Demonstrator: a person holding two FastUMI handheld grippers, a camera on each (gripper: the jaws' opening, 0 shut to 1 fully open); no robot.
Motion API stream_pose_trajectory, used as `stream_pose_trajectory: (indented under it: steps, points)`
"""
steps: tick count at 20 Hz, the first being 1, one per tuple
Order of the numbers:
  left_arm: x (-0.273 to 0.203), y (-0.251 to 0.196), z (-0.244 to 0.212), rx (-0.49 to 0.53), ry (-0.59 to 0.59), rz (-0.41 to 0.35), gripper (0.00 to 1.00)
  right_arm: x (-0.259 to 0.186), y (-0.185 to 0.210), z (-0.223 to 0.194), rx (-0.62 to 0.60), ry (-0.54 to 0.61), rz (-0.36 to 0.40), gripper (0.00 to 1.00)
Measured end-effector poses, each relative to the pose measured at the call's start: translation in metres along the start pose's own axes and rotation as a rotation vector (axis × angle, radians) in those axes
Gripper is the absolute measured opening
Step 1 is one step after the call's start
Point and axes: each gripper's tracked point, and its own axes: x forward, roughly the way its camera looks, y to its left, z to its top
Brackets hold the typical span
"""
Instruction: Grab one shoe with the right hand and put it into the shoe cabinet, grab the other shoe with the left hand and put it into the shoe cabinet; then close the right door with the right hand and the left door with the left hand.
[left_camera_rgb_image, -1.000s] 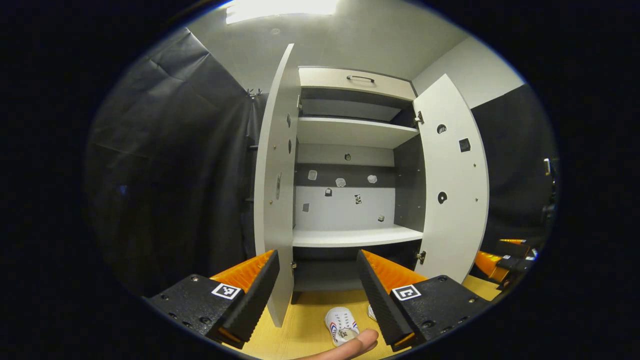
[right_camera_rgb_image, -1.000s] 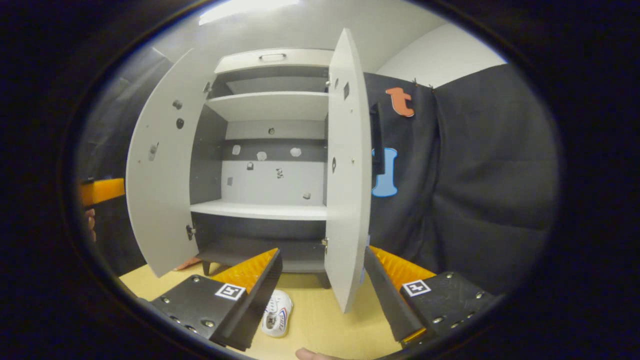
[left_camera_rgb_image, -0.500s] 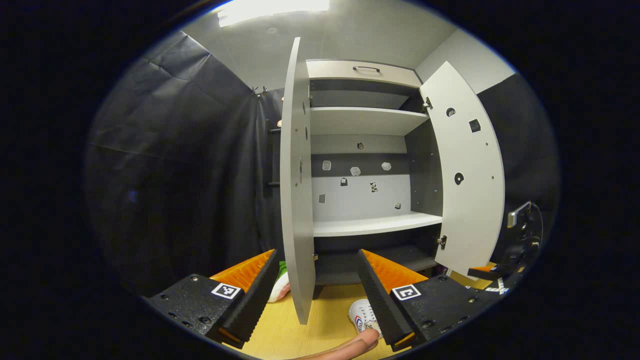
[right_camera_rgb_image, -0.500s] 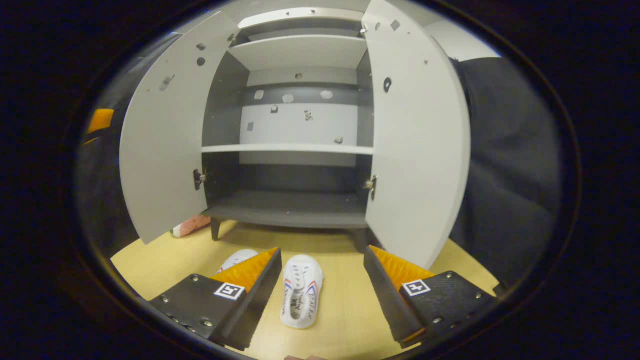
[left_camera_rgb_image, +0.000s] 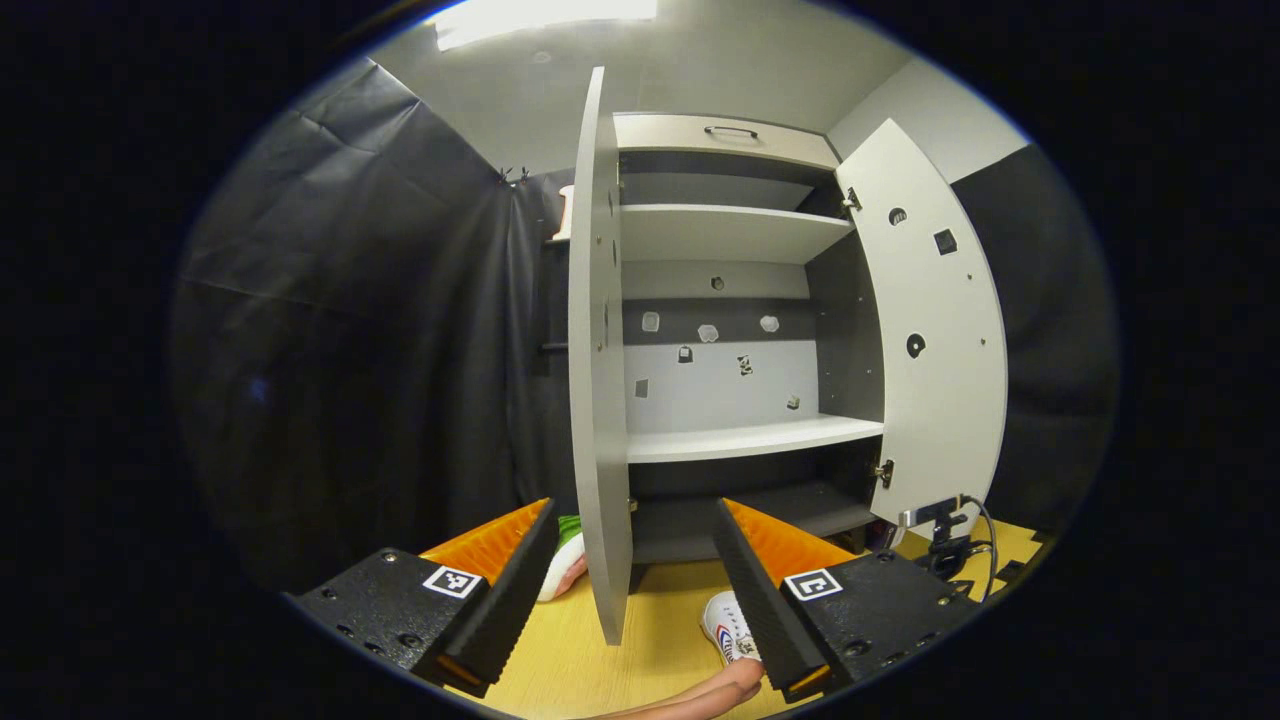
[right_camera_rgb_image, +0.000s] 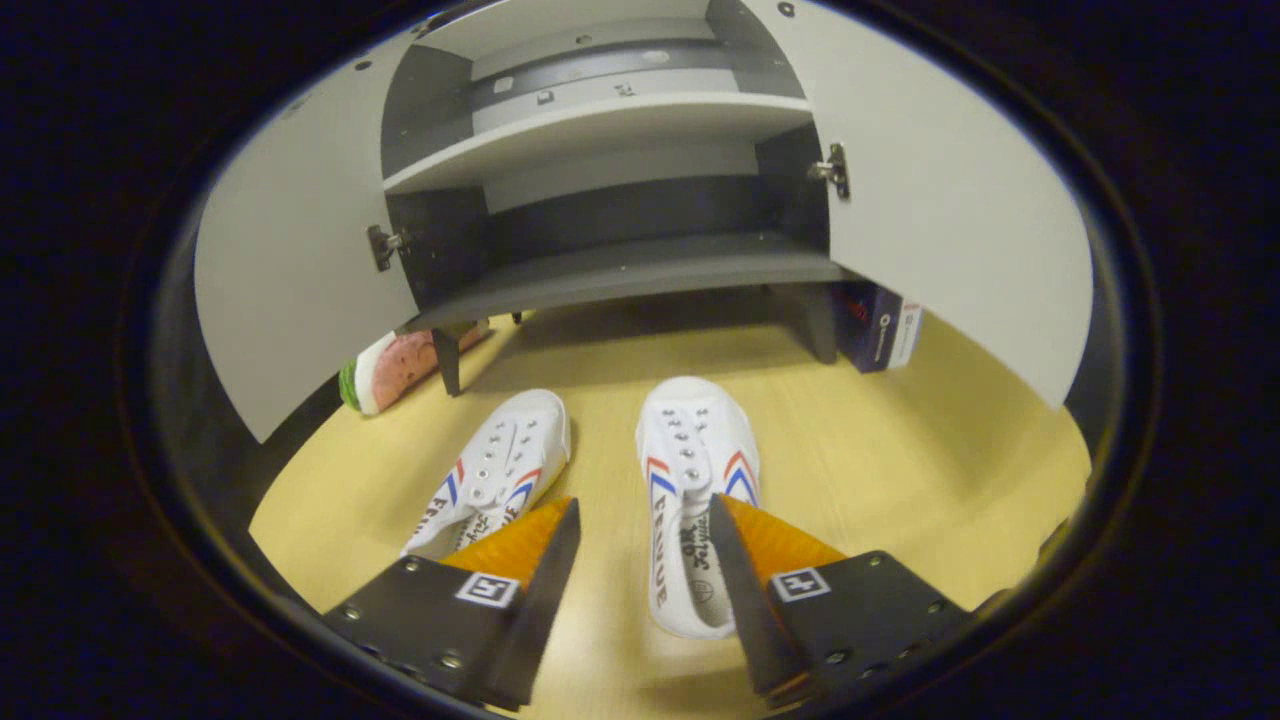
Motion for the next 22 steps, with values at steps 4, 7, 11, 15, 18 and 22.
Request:
stream_pose_trajectory:
  steps: [4, 7, 11, 15, 18, 22]
  points:
    - [0.006, -0.005, -0.009, -0.021, 0.019, -0.009, 0.95, 0.025, 0.006, -0.003, 0.065, 0.028, 0.014, 0.64]
    - [0.012, -0.02, -0.015, -0.063, 0.02, -0.042, 0.94, 0.042, -0.004, 0.0, 0.079, 0.019, -0.027, 0.6]
    - [0.016, -0.046, 0.001, -0.064, -0.055, -0.082, 0.95, 0.045, -0.013, 0.006, 0.176, -0.049, -0.032, 0.4]
    - [0.014, -0.083, -0.003, -0.067, -0.051, -0.164, 0.94, 0.056, -0.013, 0.017, 0.233, -0.111, 0.025, 0.09]
    - [0.016, -0.092, -0.014, -0.027, -0.013, -0.167, 0.95, 0.052, -0.012, 0.021, 0.258, -0.118, 0.066, 0.01]
    - [0.015, -0.088, -0.01, -0.013, -0.024, -0.16, 0.95, 0.044, -0.012, 0.02, 0.265, -0.151, 0.098, 0.0]
